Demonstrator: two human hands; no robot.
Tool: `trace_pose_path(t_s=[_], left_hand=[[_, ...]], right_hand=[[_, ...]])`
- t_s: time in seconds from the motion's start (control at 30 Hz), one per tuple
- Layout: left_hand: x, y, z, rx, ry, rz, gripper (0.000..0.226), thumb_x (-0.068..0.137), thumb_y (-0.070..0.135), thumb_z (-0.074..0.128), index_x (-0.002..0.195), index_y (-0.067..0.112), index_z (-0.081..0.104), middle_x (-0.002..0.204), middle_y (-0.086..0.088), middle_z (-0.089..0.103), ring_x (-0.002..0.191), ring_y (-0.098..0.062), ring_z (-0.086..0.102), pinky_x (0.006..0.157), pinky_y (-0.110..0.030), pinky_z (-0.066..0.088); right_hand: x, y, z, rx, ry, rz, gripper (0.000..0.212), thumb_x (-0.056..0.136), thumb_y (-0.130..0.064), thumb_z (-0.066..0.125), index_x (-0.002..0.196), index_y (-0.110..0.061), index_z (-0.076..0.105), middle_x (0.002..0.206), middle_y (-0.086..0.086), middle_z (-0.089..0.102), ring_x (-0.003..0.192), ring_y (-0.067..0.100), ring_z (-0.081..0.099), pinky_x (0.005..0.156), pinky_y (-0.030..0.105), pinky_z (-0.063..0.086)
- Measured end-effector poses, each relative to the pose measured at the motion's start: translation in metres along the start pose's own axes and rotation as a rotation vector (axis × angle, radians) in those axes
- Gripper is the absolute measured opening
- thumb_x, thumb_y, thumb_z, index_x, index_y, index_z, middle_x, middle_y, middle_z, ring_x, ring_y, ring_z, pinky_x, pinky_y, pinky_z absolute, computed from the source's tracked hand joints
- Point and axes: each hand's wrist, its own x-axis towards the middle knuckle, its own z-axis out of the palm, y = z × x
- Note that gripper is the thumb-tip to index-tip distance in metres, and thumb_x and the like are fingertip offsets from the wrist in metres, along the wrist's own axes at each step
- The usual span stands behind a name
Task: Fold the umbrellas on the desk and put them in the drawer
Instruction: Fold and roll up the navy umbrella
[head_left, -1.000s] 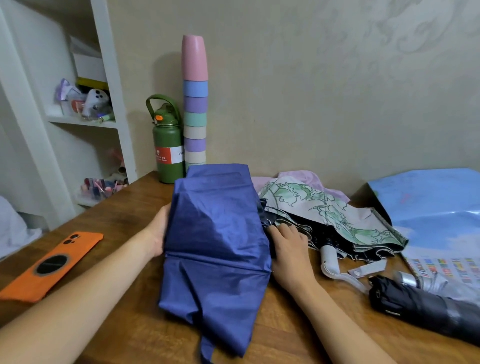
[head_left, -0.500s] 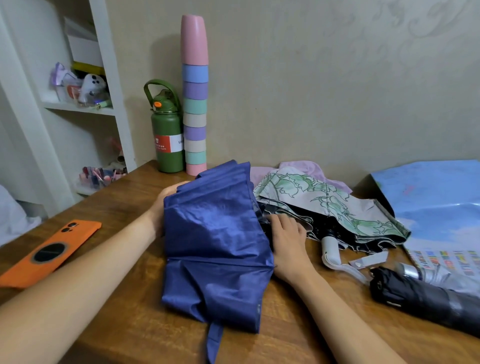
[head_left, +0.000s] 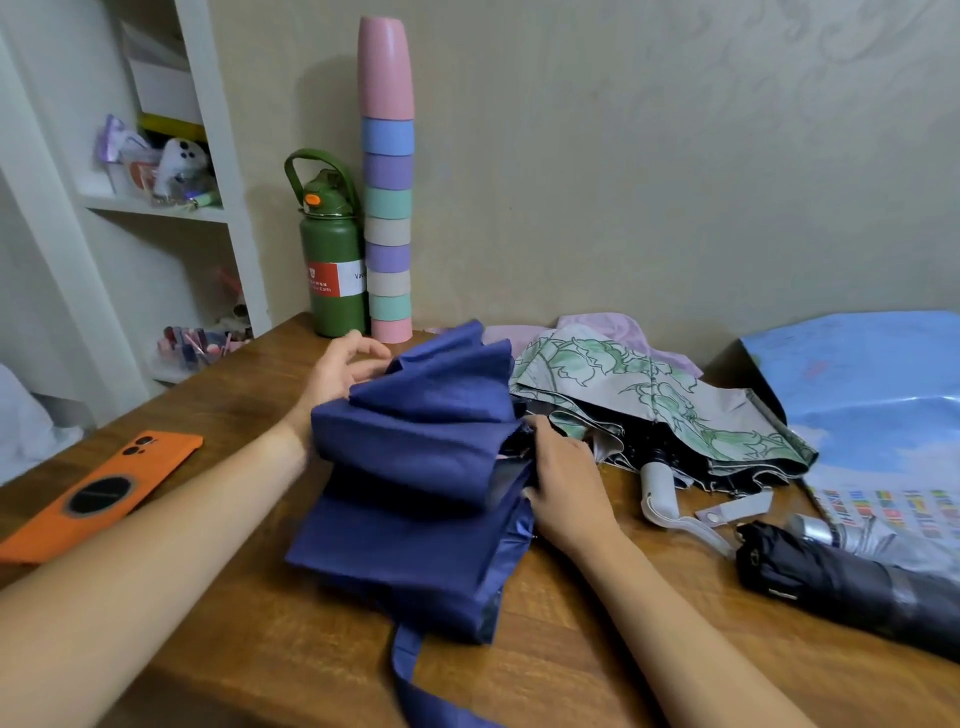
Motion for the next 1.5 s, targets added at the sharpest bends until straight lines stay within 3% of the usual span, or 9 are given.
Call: trace_pose_path(t_s=[0.1,0.3,0.43,0.8,0.9,1.03,1.2,1.33,1.5], left_hand=[[0.007,-0.005,-0.005,0.041,0.088,0.075,0.045,0.11,0.036,0.025,0.099,0.016,0.063,0.108,-0.005,0.07,0.095,-0.018,0.065,0.084,-0.031,0.049],[-0.002,-0.026,-0.015,0.224,0.214,0.461,0.036,0.097,0.042,0.035,0.101,0.021,0.063,0.105,0.001,0.067,0.104,-0.013,0.062,0.092,-0.033,0.046],[-0.016,-0.026,-0.014,0.377,0.124,0.737,0.036,0.095,0.035,0.041,0.108,0.006,0.058,0.107,-0.01,0.059,0.105,-0.018,0.057,0.092,-0.034,0.046],[-0.065,-0.006,0.002,1.051,-0.239,1.17,0.034,0.085,0.034,0.06,0.113,0.017,0.069,0.117,-0.001,0.056,0.114,-0.023,0.052,0.101,-0.043,0.038],[-0.064,-0.025,-0.008,1.337,-0.441,1.125,0.04,0.09,0.045,0.064,0.126,0.029,0.069,0.136,0.004,0.056,0.136,-0.016,0.045,0.116,-0.037,0.026],[-0.052,-0.065,-0.027,1.597,-0.491,0.897,0.059,0.1,0.063,0.041,0.155,0.041,0.041,0.164,0.01,0.033,0.155,-0.011,0.02,0.125,-0.038,0.014],[-0.042,-0.078,-0.023,1.544,-0.429,0.802,0.056,0.105,0.053,0.036,0.159,0.041,0.031,0.169,0.011,0.02,0.157,-0.009,0.011,0.125,-0.035,0.008],[-0.041,-0.079,-0.021,1.385,-0.416,0.795,0.054,0.105,0.036,0.053,0.157,0.04,0.038,0.167,0.011,0.025,0.154,-0.004,0.012,0.125,-0.033,0.01],[-0.034,-0.076,-0.02,1.092,-0.359,0.736,0.048,0.09,0.01,0.077,0.135,0.027,0.069,0.15,0.003,0.055,0.14,-0.001,0.038,0.12,-0.039,0.034]], right_hand=[[0.002,0.003,0.003,-0.032,0.143,0.088,0.063,0.072,-0.006,0.068,0.132,-0.012,0.05,0.114,0.009,0.061,0.106,0.035,0.057,0.084,0.045,0.048],[0.0,0.003,-0.001,-0.109,0.24,0.139,0.048,0.071,0.0,0.065,0.117,-0.012,0.062,0.107,0.009,0.054,0.097,0.033,0.051,0.078,0.046,0.046],[-0.001,0.004,0.0,-0.146,0.221,0.21,0.044,0.071,-0.005,0.072,0.112,-0.02,0.065,0.099,0.003,0.054,0.092,0.029,0.052,0.074,0.041,0.043],[-0.008,-0.002,-0.008,-0.014,0.139,0.22,0.041,0.079,-0.006,0.066,0.118,-0.018,0.061,0.11,0.004,0.063,0.097,0.03,0.061,0.075,0.042,0.052],[-0.011,-0.003,-0.009,0.015,0.118,0.184,0.042,0.078,-0.004,0.061,0.118,-0.015,0.06,0.106,0.007,0.061,0.096,0.033,0.06,0.077,0.044,0.052],[-0.016,-0.006,-0.007,0.057,0.042,0.105,0.069,0.068,-0.004,0.051,0.135,-0.02,0.051,0.116,0.005,0.055,0.108,0.032,0.055,0.088,0.048,0.05],[-0.03,-0.032,-0.014,0.013,0.141,-0.083,0.073,0.066,-0.003,0.043,0.137,-0.017,0.055,0.134,0.005,0.051,0.124,0.028,0.046,0.102,0.04,0.036],[-0.044,-0.061,-0.028,0.167,0.172,-0.439,0.012,0.09,-0.011,0.051,0.096,-0.009,0.061,0.096,0.002,0.054,0.088,0.024,0.05,0.082,0.04,0.045],[-0.052,-0.077,-0.027,0.147,0.009,-0.585,0.033,0.101,-0.044,0.055,0.095,-0.013,0.062,0.096,-0.001,0.054,0.083,0.021,0.046,0.077,0.032,0.042]])
